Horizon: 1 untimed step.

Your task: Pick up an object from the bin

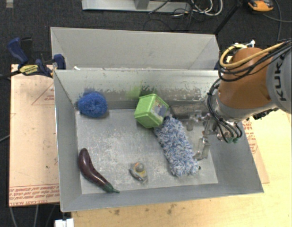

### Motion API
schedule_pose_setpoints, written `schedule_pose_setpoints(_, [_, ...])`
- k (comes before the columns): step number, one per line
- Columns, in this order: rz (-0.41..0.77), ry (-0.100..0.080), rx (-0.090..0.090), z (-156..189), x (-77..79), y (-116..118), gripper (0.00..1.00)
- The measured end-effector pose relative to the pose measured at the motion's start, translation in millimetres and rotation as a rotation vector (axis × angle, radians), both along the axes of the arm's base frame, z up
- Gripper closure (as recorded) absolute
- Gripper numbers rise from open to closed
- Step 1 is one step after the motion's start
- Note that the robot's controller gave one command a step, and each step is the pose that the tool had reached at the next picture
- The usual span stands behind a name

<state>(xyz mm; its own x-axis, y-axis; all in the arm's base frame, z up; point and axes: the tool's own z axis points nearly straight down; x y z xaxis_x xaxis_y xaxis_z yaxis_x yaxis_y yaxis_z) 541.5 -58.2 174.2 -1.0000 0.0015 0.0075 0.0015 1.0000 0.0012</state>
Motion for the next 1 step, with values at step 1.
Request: schedule_pose_setpoints(1, [0.001,-0.008,-0.001,4.4,1.7,0.2,0.00])
